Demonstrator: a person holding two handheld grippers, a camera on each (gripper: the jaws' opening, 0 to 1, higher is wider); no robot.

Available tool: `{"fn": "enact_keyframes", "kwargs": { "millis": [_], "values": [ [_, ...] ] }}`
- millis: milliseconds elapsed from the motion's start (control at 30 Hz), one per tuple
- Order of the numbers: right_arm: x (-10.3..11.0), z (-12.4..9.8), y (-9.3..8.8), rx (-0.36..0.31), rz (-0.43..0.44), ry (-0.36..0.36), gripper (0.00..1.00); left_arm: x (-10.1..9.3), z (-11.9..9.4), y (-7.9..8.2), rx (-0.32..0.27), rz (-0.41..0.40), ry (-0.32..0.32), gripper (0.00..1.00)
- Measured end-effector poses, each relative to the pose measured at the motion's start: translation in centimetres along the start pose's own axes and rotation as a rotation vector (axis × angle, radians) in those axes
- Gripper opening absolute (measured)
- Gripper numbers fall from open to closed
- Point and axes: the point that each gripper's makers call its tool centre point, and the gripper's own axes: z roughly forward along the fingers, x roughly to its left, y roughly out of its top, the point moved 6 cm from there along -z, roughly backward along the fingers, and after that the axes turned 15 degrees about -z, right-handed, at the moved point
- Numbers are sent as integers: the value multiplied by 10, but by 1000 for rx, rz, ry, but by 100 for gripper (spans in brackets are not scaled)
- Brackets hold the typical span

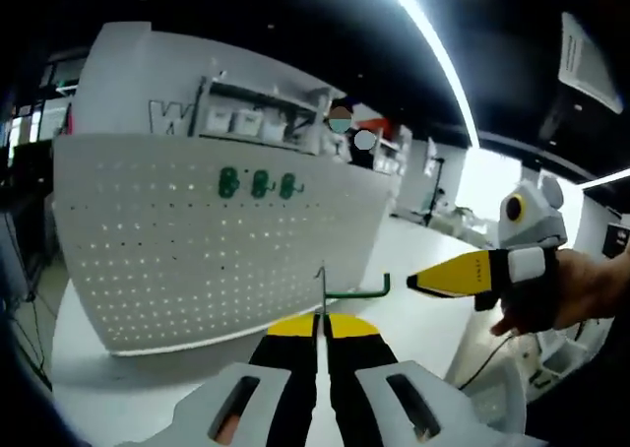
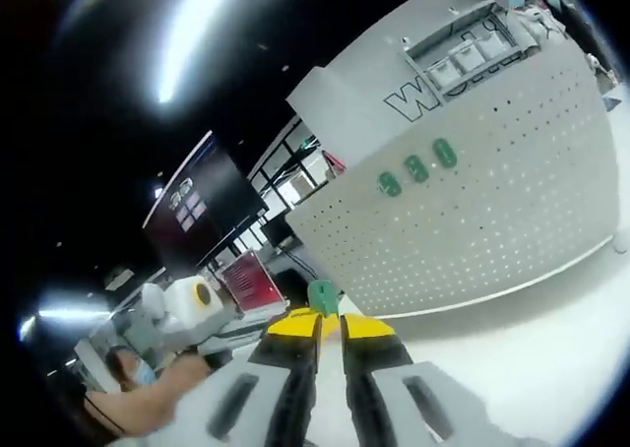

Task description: Insert the hook assembly into the mounting plate slot until the hook locks in place.

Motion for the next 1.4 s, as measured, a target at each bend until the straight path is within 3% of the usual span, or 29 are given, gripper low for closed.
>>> {"fn": "enact_keyframes", "kwargs": {
  "millis": [533,900,1000,1400],
  "values": [
    [11,11,-4,-7,-19,33,7,-27,-6,-12,4,4,-40,1],
    [13,17,-7,7,-48,45,3,-32,-10,-14,-4,-8,-54,1],
    [12,18,-6,1,-46,41,2,-33,-9,-13,-7,-44,-73,1],
    [12,18,-7,-6,-61,29,1,-34,-8,-13,6,-9,-68,1]
  ]
}}
